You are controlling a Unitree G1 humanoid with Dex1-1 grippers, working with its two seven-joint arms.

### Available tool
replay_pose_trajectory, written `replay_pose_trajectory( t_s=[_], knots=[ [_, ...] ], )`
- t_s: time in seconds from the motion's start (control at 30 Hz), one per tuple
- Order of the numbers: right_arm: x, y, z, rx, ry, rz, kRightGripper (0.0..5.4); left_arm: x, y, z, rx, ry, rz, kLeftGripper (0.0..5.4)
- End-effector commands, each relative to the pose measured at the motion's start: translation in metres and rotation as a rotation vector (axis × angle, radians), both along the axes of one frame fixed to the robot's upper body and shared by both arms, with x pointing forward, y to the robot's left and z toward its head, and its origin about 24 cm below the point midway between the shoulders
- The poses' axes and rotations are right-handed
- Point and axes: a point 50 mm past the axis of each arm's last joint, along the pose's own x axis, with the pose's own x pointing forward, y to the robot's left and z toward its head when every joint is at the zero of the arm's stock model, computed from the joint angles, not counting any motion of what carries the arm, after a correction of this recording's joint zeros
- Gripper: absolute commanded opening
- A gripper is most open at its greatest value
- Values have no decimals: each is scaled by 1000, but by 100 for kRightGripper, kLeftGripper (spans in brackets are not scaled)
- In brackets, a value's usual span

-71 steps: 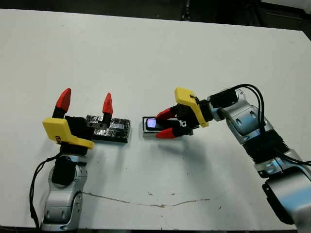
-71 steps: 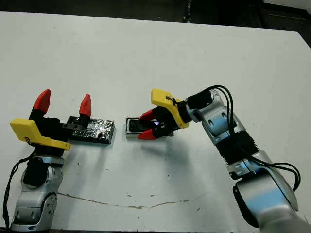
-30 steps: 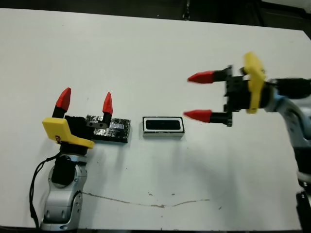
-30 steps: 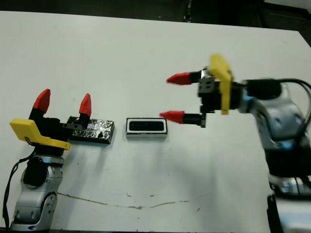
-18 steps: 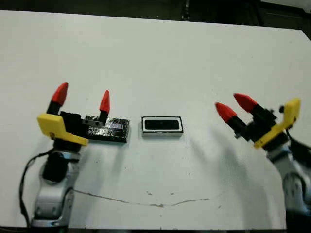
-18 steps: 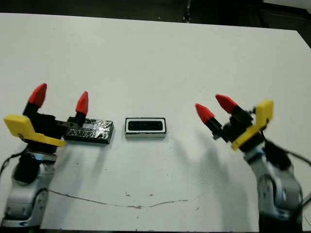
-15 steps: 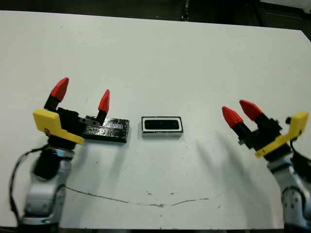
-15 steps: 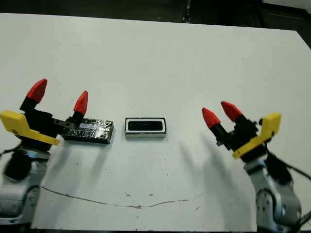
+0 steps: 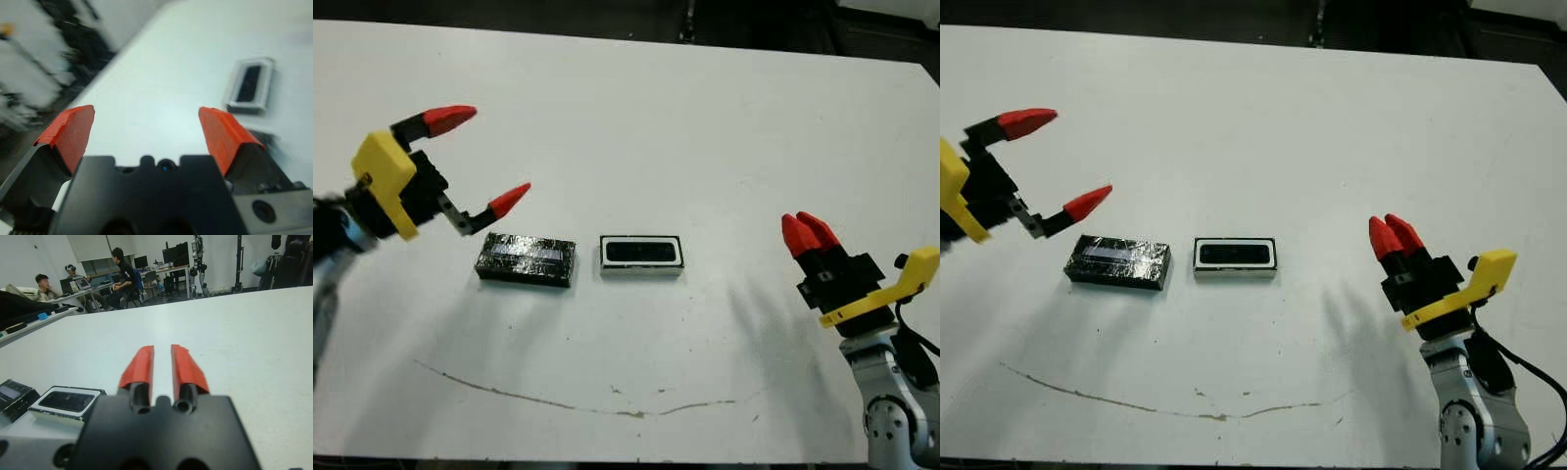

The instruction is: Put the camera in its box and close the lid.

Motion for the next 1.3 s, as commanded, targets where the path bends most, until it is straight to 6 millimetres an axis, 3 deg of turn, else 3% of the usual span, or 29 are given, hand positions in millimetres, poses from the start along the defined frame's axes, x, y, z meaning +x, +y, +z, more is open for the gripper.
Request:
replay_pose_trajectory(
  t_s=[0.03, 0.17, 0.57, 1.3],
  knots=[
    [-2, -3, 1, -19, 7, -22, 32, 11, 4, 4, 93, 184, -169, 540],
    [-3, -3, 1, -16, 13, -25, 1, 22, 1, -1, 90, 325, -279, 540],
    [-3, -3, 0, -29, 14, -40, 1, 24, -13, -22, 78, 365, -419, 540],
    [-3, 0, -1, -25, 16, -21, 1, 27, -17, -61, 154, 475, -413, 540]
  ],
)
